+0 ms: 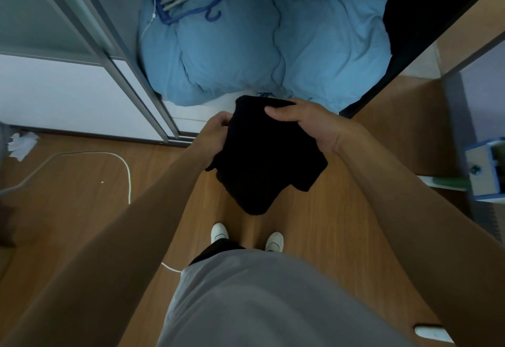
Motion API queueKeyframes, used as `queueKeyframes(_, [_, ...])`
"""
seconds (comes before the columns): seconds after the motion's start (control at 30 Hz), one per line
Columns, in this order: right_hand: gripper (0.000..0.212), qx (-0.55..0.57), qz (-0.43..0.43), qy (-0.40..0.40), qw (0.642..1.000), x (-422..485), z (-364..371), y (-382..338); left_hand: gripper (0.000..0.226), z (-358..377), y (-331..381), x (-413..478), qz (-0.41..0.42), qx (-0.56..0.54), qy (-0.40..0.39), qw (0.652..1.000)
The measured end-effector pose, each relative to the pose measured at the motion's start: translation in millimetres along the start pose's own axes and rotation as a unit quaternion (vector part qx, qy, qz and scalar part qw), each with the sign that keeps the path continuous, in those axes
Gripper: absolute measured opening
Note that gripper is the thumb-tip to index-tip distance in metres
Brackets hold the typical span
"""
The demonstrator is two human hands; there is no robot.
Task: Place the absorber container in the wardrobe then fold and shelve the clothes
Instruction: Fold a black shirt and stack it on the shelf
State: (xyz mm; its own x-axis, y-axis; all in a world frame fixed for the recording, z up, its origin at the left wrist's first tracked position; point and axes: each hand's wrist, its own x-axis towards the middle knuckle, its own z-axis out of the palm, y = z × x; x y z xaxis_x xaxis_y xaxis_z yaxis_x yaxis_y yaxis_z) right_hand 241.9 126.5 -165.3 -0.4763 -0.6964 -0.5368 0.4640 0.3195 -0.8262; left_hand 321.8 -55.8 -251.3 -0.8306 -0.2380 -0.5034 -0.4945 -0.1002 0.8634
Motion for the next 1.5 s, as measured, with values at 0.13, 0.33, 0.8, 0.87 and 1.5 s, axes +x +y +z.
queueKeyframes(0.13, [0.025,0.013,0.002,0.033,0.999,-1,-1,-2,0.044,-12,-16,-2,-0.015,-0.082,-0.1,0.992])
queueKeyframes(0.33, [0.042,0.003,0.004,0.044,0.999,0,-4,-12,0.073,-12,-19,-13,0.063,0.002,-0.22,0.974])
queueKeyframes(0.8, [0.038,0.255,-0.085,0.216,0.939,16,-54,-36,0.058,6,15,-22,-0.014,-0.044,-0.138,0.989])
queueKeyframes(0.87, [0.056,0.219,-0.048,0.23,0.947,16,-60,-10,0.059,7,19,-23,-0.021,-0.11,-0.098,0.989])
queueKeyframes(1.5, [0.029,0.035,-0.123,0.28,0.952,-7,-38,51,0.038,1,31,-7,0.008,-0.062,0.025,0.998])
